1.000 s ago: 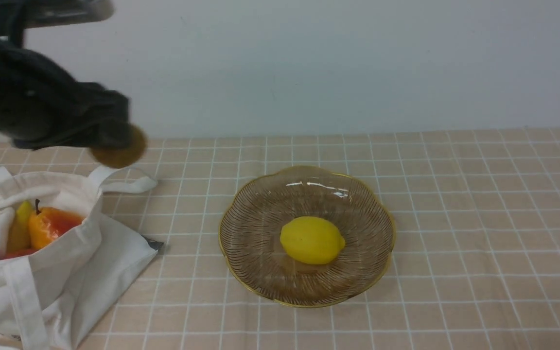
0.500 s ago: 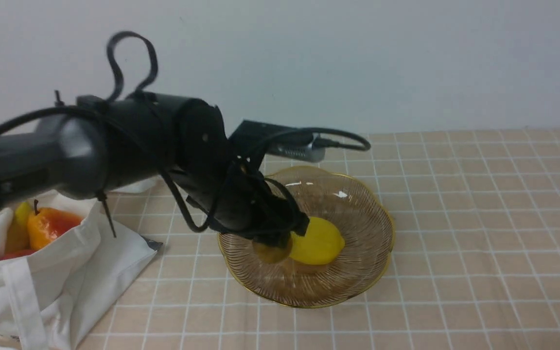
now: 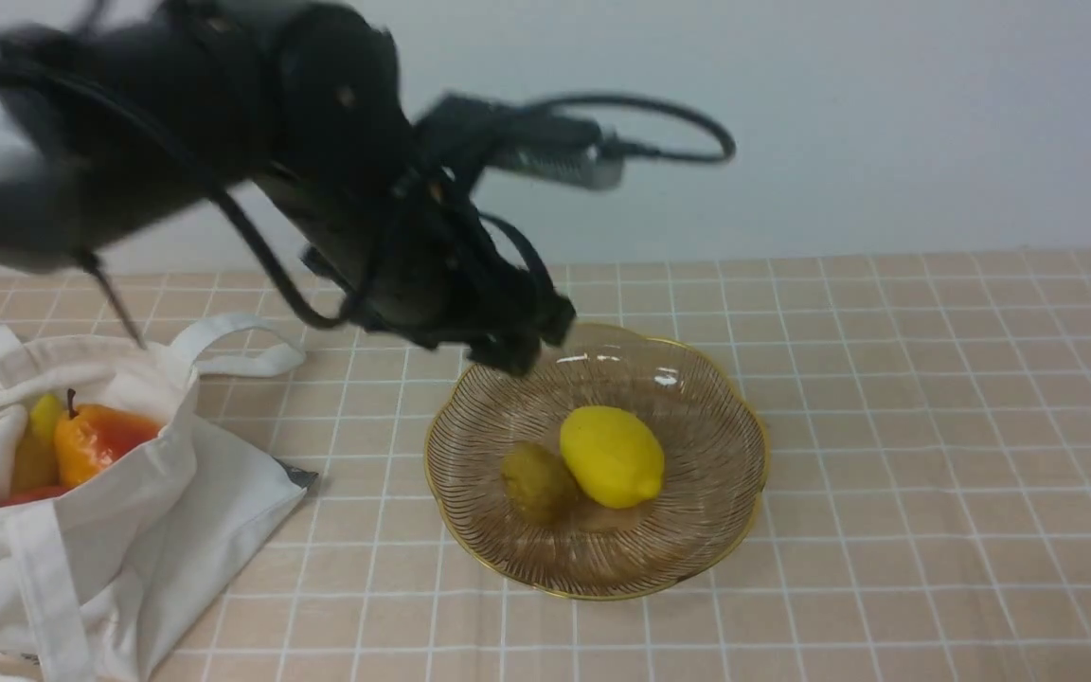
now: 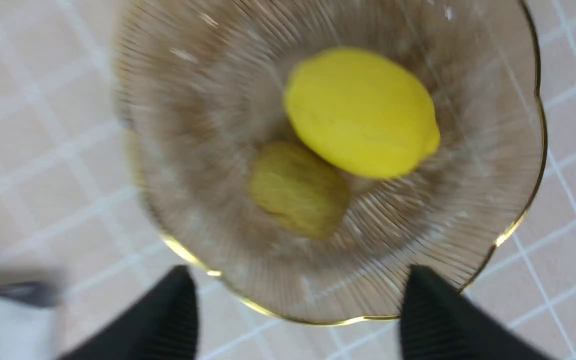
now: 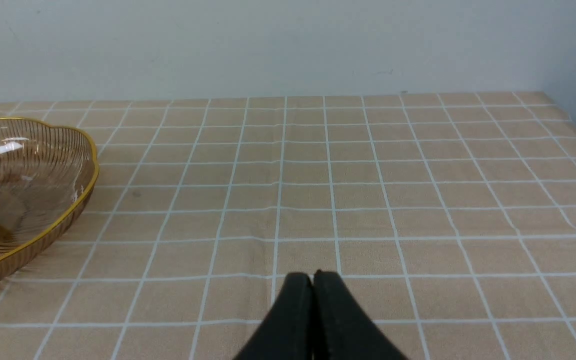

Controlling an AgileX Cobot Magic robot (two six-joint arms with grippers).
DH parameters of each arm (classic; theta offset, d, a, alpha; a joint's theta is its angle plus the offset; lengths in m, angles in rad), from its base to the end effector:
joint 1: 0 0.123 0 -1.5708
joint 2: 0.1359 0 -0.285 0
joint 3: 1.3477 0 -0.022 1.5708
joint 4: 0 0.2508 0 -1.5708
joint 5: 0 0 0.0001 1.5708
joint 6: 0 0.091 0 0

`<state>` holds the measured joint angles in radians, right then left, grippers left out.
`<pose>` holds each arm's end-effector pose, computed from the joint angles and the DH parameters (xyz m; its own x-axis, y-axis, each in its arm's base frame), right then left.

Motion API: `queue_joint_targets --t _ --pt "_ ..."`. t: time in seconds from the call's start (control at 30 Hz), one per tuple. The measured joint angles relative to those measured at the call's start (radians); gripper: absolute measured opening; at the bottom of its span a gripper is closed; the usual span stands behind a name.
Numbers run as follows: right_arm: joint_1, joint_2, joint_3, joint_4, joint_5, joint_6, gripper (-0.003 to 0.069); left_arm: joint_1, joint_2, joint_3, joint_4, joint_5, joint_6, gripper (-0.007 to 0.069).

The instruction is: Take the fruit out of the bag on the brown coffee tablecloth and place them on the plate.

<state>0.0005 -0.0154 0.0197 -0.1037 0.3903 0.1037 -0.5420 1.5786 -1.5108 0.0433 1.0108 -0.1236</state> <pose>0.0519 -0.0036 0.1725 -0.3005 0.0076 -0.9538 0.0394 0.9992 -0.0045 0.2937 -0.1730 0.3558 -0.7631 0.3423 -0.5482 0.4238 0.9054 -0.0245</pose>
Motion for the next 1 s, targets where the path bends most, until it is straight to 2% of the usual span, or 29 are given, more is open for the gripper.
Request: queue_joint_targets --t 0.07,0.1,0.2,0.33,0.4,0.73,1.0 --pt "0.0 0.0 0.0 0.0 0.0 0.0 -0.0014 0.0 -0.103 -0.007 0.064 0.009 -0.019 0.0139" --pt "0.0 0.0 0.0 0.0 0.0 0.0 -0.0014 0.0 -0.162 -0.008 0.086 0.01 -0.024 0.0078" --pt "0.0 0.0 0.0 0.0 0.0 0.0 -0.0014 0.0 -0.331 -0.008 0.112 0.016 -0.041 0.0008" --pt "0.0 0.0 0.0 0.0 0.0 0.0 -0.0014 0.0 -0.498 0.046 0.125 0.004 -0.045 -0.0007" --pt "0.0 0.0 0.0 0.0 0.0 0.0 -0.0014 0.0 -0.622 0.154 0.132 -0.036 -0.065 -0.0008" --pt "0.0 0.0 0.0 0.0 0.0 0.0 -0.0014 0.0 -1.279 0.82 0.181 -0.534 -0.205 -0.0008" --pt "0.0 0.0 0.0 0.002 -0.001 0.0 -0.0014 0.0 -1.594 1.094 0.187 -0.749 -0.21 -0.0008"
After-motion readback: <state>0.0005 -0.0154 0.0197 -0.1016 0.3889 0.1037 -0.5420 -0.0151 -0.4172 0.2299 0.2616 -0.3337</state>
